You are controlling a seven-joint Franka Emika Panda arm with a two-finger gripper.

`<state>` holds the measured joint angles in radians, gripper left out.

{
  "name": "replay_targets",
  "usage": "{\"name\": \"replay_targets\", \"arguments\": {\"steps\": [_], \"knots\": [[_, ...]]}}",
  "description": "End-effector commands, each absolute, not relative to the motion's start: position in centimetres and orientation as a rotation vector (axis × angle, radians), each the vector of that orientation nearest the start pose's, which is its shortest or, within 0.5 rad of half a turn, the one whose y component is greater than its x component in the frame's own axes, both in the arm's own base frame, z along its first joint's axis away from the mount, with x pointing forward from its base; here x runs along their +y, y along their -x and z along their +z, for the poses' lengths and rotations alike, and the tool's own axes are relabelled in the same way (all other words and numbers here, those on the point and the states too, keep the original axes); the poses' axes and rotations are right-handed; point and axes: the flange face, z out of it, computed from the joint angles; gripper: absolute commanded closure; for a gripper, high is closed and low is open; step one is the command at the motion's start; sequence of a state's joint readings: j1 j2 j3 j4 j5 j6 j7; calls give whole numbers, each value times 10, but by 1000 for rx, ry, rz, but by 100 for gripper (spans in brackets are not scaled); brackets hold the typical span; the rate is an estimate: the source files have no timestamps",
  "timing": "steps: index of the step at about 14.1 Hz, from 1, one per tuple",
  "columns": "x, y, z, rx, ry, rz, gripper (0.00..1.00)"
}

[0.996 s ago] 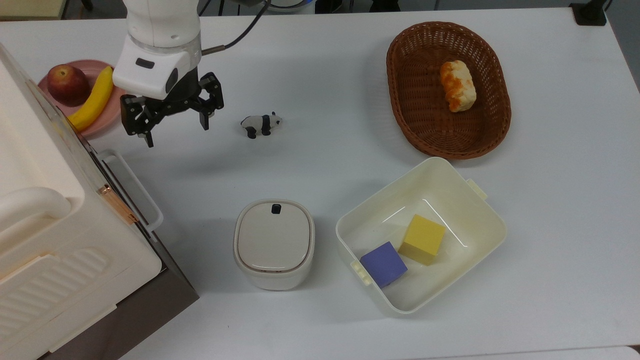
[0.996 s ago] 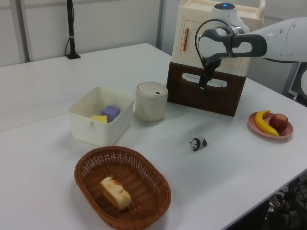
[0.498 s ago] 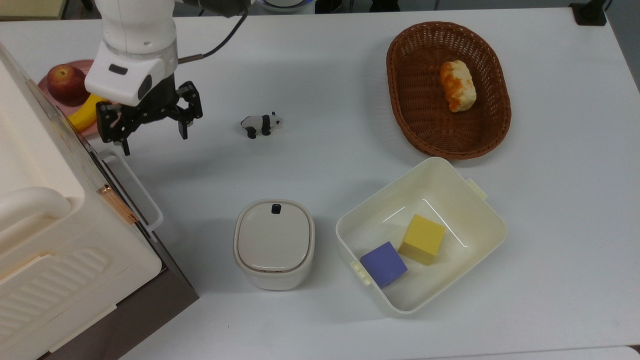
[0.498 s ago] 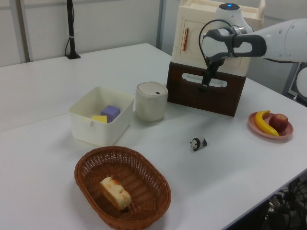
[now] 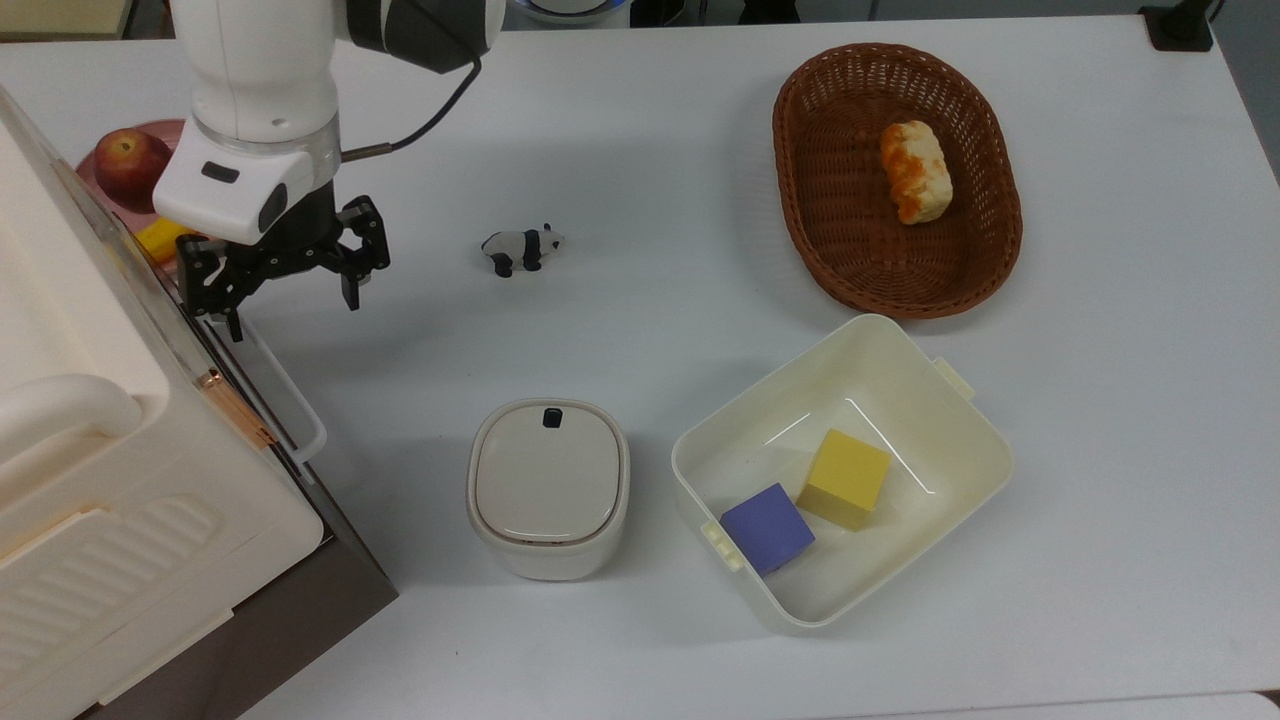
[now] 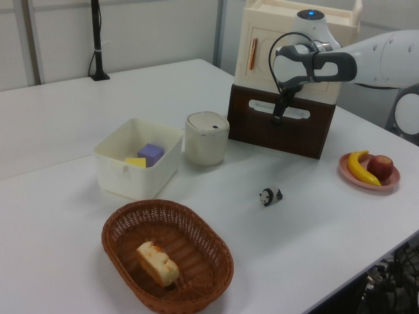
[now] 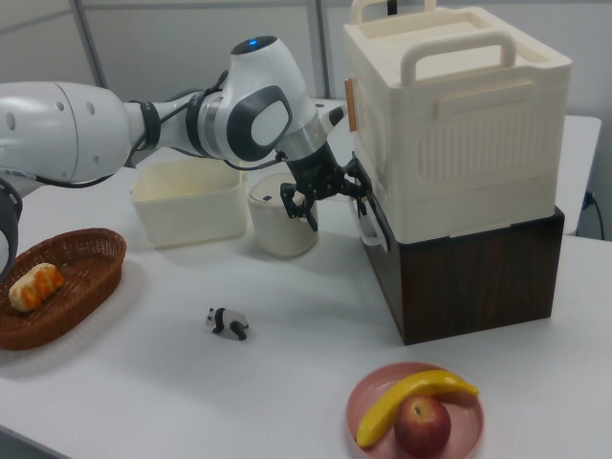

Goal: Slide open the drawer
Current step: 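Lower the gripper and close it on the white drawer handle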

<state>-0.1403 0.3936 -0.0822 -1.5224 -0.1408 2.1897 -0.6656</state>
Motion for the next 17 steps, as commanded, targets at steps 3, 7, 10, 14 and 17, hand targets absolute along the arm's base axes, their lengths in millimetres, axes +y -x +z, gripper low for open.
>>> {"name": "replay_targets", "arguments": {"steps": [3,7,10,14,17], "knots": [[-156,-691,459,-931,3281,-350,0],[-156,-693,459,-959,3279,-366,0],[-156,-693,455,-970,3275,-357,0],[-160,-693,451,-1023,3264,-342,0],[-161,-694,449,-1025,3264,-336,0]]}}
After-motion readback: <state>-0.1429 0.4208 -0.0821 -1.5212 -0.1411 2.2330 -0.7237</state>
